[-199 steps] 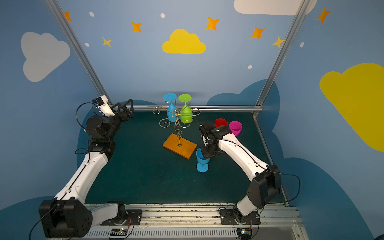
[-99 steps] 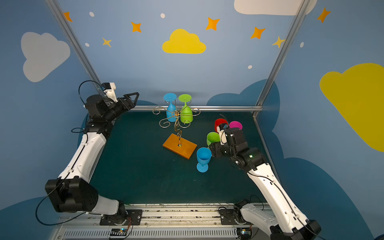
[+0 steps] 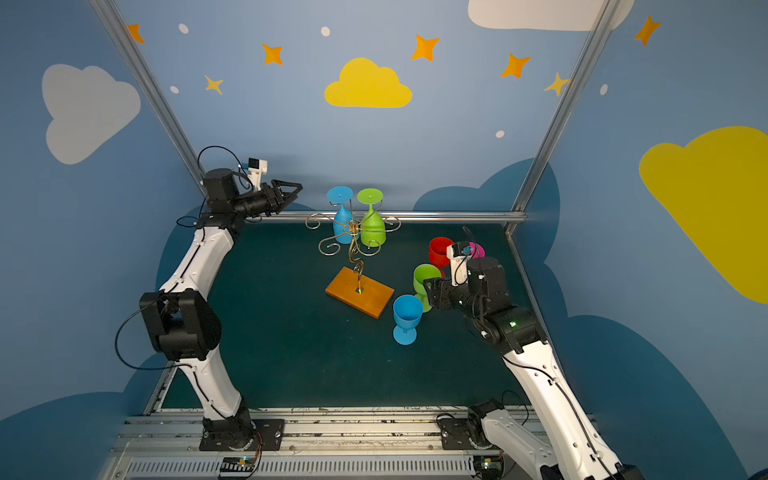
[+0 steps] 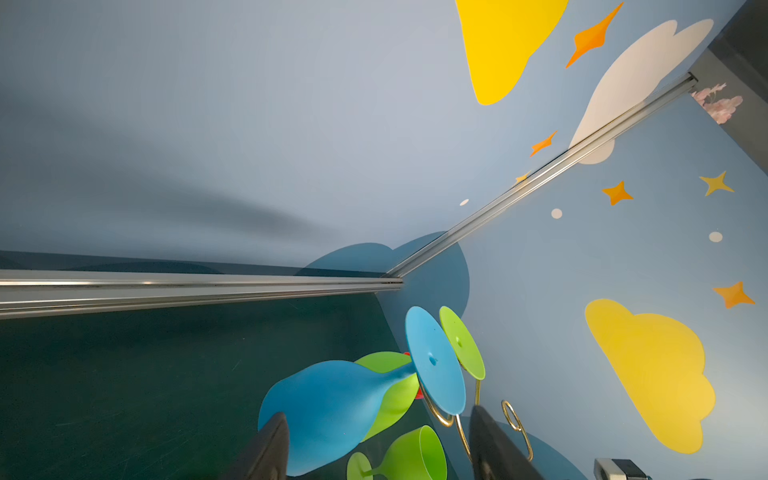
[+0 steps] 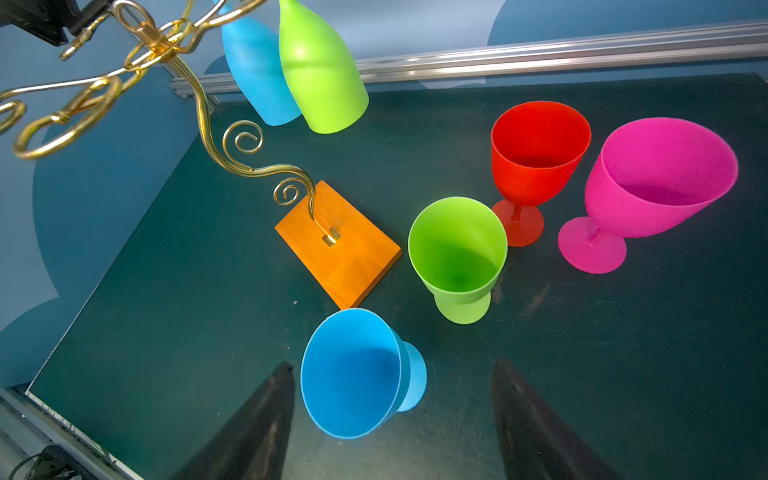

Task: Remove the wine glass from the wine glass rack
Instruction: 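Open the right gripper and draw back while the left gripper reaches toward the rack, then close the left gripper on the foot of the hanging blue glass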

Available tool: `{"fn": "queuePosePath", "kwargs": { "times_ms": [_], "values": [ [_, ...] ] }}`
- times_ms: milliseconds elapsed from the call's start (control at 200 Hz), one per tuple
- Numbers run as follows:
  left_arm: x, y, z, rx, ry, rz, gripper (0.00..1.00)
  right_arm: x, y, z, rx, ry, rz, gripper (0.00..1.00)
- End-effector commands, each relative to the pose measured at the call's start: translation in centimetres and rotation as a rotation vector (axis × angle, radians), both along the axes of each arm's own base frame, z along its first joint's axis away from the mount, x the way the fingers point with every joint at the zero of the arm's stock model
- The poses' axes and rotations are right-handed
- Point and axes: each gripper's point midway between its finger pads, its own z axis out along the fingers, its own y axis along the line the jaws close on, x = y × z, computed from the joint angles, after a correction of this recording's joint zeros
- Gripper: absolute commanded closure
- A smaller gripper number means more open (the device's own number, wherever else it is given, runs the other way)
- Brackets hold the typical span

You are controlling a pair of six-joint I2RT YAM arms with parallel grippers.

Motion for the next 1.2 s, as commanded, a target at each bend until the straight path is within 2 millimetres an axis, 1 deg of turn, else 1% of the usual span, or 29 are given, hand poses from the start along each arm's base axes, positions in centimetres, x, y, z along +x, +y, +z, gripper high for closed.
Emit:
{"fn": "queuePosePath", "kwargs": {
  "times_ms": [0,50,60,80,85,105,125,160,165,170,180,185,240,340,476,576,756,956,1196],
  "values": [
    [-0.6,-2.0,1.2,-0.024,0.007,-0.100,0.33,0.3,0.3,0.6,0.026,-0.021,0.007,0.27],
    [-0.2,-2.4,1.0,-0.018,0.014,-0.111,0.34,0.3,0.3,0.5,0.027,-0.019,0.008,0.27],
    [-0.1,-2.5,0.6,-0.018,0.024,-0.114,0.34,0.3,0.3,0.6,0.028,-0.020,0.008,0.27],
    [-0.1,-2.7,0.9,-0.016,0.018,-0.120,0.34,0.3,0.3,0.6,0.029,-0.020,0.009,0.27],
    [0.1,-2.8,0.6,-0.016,0.026,-0.121,0.34,0.3,0.3,0.6,0.029,-0.021,0.009,0.26],
    [0.3,-3.0,0.4,-0.016,0.031,-0.125,0.34,0.3,0.4,0.6,0.029,-0.020,0.009,0.27],
    [0.4,-3.2,0.7,-0.016,0.026,-0.131,0.35,0.3,0.4,0.6,0.029,-0.019,0.011,0.26],
    [0.5,-3.6,0.7,-0.017,0.029,-0.142,0.35,0.4,0.4,0.5,0.029,-0.018,0.011,0.27],
    [0.6,-3.6,0.4,-0.017,0.034,-0.144,0.35,0.3,0.4,0.5,0.029,-0.018,0.012,0.27],
    [0.6,-3.7,0.7,-0.017,0.028,-0.146,0.35,0.3,0.4,0.5,0.030,-0.018,0.012,0.27],
    [0.7,-3.8,0.3,-0.017,0.036,-0.149,0.35,0.3,0.4,0.5,0.029,-0.017,0.012,0.27],
    [0.6,-3.9,0.6,-0.016,0.030,-0.150,0.35,0.3,0.4,0.5,0.029,-0.017,0.012,0.27],
    [0.9,-4.4,0.5,-0.012,0.033,-0.162,0.35,0.3,0.3,0.5,0.029,-0.019,0.010,0.27],
    [1.2,-5.5,-0.1,0.005,0.047,-0.186,0.36,0.4,0.3,0.6,0.029,-0.022,0.007,0.27],
    [1.2,-6.4,-0.9,0.012,0.067,-0.206,0.36,0.4,0.2,0.5,0.027,-0.024,0.004,0.27],
    [1.2,-7.0,-1.2,0.015,0.067,-0.216,0.37,0.5,0.3,0.3,0.029,-0.021,0.004,0.27],
    [1.3,-7.6,-1.6,0.011,0.077,-0.226,0.39,0.6,0.3,0.6,0.030,-0.030,0.007,0.27],
    [0.9,-8.4,-1.0,0.009,0.062,-0.248,0.42,0.7,0.4,0.6,0.031,-0.029,0.008,0.27],
    [0.4,-9.1,-1.0,0.007,0.072,-0.275,0.48,0.7,0.3,0.6,0.031,-0.035,0.006,0.27]
  ]
}}
